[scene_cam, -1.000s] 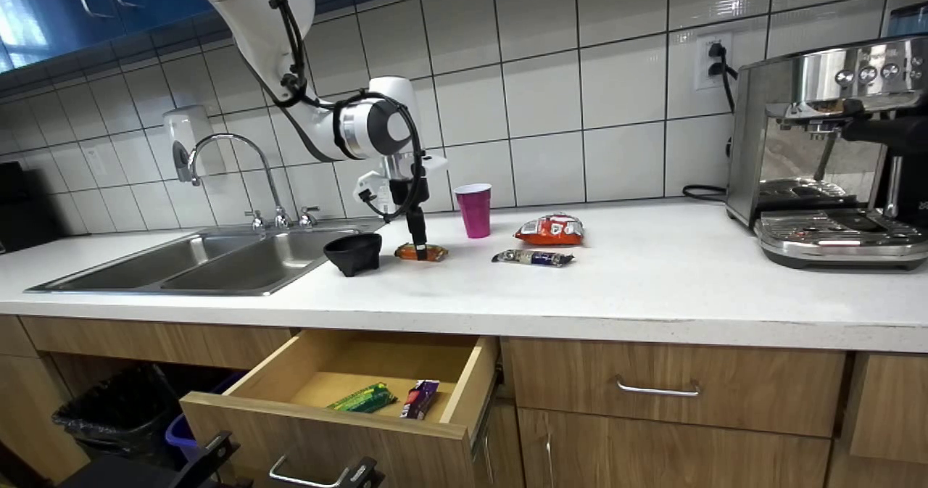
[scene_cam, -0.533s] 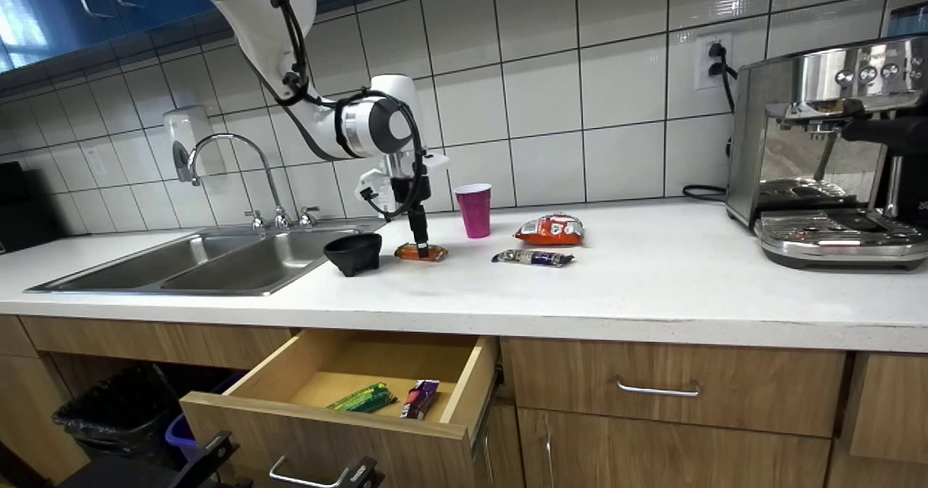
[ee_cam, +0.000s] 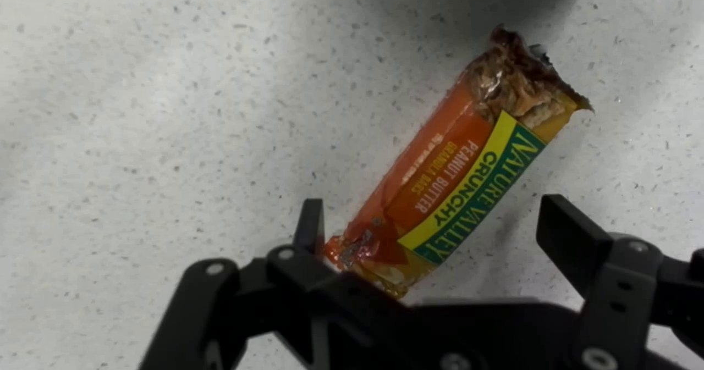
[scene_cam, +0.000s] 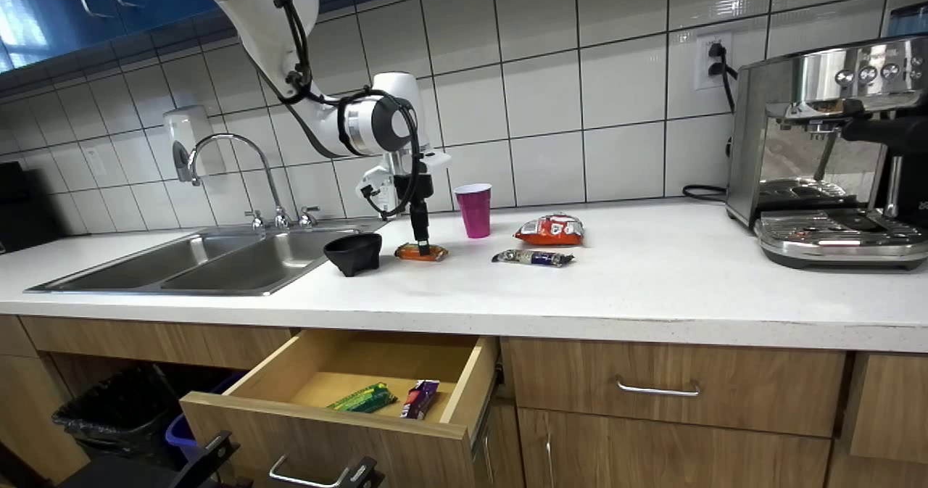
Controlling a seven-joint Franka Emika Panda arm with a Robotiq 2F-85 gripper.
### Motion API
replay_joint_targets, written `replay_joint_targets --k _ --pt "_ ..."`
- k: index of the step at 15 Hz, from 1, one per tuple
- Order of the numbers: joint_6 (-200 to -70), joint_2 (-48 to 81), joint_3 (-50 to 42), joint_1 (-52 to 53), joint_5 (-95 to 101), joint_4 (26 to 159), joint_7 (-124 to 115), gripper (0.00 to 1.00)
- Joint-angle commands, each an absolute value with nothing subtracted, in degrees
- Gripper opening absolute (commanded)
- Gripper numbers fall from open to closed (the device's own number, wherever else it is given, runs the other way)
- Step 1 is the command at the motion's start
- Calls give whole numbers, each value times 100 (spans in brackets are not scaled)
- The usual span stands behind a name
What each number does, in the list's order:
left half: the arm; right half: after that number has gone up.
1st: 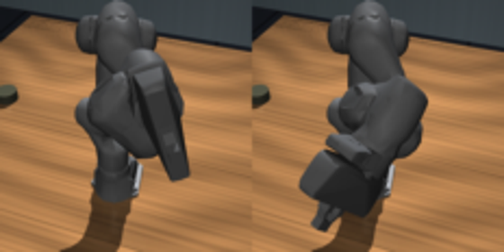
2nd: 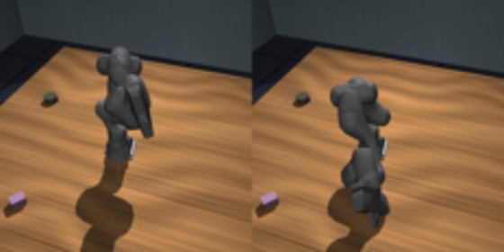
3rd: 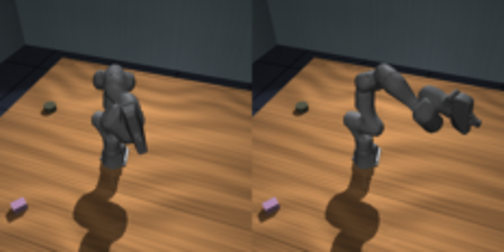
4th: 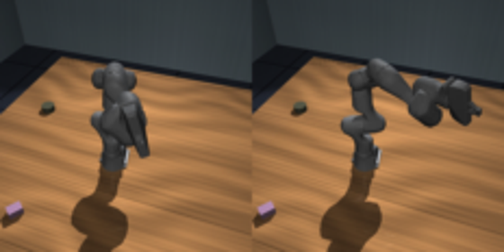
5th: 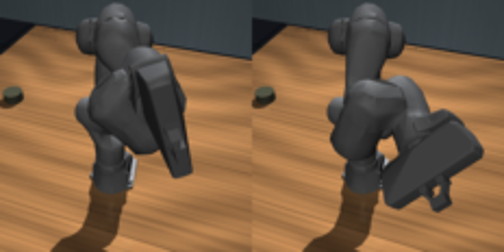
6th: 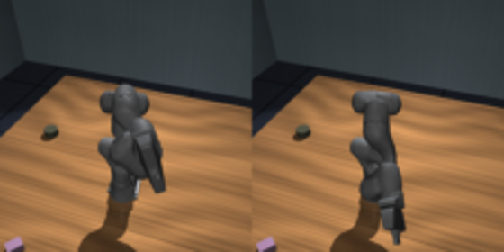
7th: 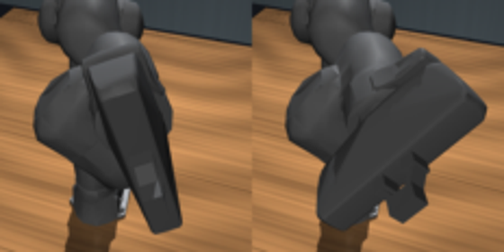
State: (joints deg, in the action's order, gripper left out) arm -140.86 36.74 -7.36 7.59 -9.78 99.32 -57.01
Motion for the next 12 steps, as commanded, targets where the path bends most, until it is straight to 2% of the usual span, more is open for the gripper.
replay_joint_targets --k 1,11,12 --pt "-13935 3837 -687 709 -985 9634 -5966 100" --pt "-13872 4078 -690 706 -964 9372 -6063 100" --pt "-13880 4081 -676 693 -977 9366 -6045 96"
